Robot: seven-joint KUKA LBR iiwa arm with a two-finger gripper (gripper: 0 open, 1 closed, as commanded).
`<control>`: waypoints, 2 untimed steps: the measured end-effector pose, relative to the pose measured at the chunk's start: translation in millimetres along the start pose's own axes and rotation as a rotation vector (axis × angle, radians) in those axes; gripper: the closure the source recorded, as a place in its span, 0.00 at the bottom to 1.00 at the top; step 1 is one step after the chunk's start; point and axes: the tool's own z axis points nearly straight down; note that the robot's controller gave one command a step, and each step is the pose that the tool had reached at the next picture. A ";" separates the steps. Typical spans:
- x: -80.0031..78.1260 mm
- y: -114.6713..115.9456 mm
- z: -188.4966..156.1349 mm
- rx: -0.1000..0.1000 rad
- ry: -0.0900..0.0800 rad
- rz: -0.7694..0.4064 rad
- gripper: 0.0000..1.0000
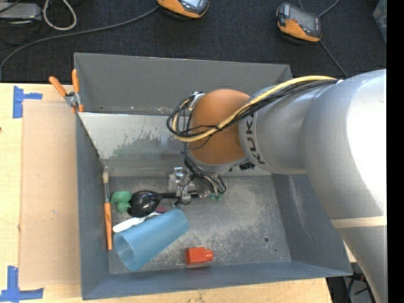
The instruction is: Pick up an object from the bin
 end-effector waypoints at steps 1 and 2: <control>0.0 0.1 -6.1 0.000 0.000 0.001 1.00; -0.1 0.2 -10.0 -0.001 0.000 0.001 1.00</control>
Offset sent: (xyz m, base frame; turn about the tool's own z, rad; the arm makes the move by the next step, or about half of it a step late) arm -0.0002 -0.0001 0.0134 0.0005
